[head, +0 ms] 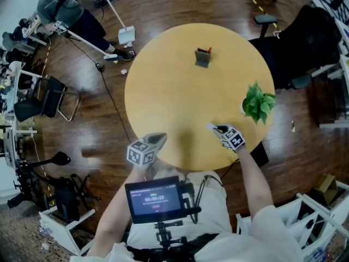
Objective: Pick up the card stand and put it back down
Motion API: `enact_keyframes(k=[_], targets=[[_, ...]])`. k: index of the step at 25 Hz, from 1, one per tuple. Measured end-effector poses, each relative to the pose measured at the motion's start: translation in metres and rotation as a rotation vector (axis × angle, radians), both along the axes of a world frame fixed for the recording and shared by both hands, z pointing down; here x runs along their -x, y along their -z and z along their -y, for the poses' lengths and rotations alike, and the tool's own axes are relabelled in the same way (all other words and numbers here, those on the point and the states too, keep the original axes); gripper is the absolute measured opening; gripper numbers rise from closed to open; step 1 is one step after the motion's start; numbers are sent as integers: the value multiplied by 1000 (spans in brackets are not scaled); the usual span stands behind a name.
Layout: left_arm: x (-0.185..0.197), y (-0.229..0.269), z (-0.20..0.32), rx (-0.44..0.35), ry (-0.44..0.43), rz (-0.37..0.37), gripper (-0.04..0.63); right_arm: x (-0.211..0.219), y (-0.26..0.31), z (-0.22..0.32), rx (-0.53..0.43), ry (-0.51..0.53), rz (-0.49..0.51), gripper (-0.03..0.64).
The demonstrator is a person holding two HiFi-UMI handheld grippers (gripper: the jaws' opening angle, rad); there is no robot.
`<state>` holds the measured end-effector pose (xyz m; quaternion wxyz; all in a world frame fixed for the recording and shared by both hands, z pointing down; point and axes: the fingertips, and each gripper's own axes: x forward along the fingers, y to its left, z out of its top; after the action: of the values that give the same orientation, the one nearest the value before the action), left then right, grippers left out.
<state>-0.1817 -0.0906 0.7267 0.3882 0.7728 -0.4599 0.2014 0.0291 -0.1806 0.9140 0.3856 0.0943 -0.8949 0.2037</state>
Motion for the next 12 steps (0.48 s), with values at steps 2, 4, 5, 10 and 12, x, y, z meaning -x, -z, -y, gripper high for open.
enact_keyframes(k=[2,4,5,10,12], targets=[[0,2,0,-6,6,-1,0,-1,0,3,4,-39,-4,150],[-3,6,0,-14,9,-4,0,-5,5,6,-2,-88,9,200],[-4,9,0,-17,9,-4,0,-7,11,7,-11,-115,22,213],[-18,15,-1,-33,14,-13,0,-23,53,14,-62,-243,126,227],[-23,16,-1,-39,12,-11,0,-30,74,14,-82,-285,182,226]])
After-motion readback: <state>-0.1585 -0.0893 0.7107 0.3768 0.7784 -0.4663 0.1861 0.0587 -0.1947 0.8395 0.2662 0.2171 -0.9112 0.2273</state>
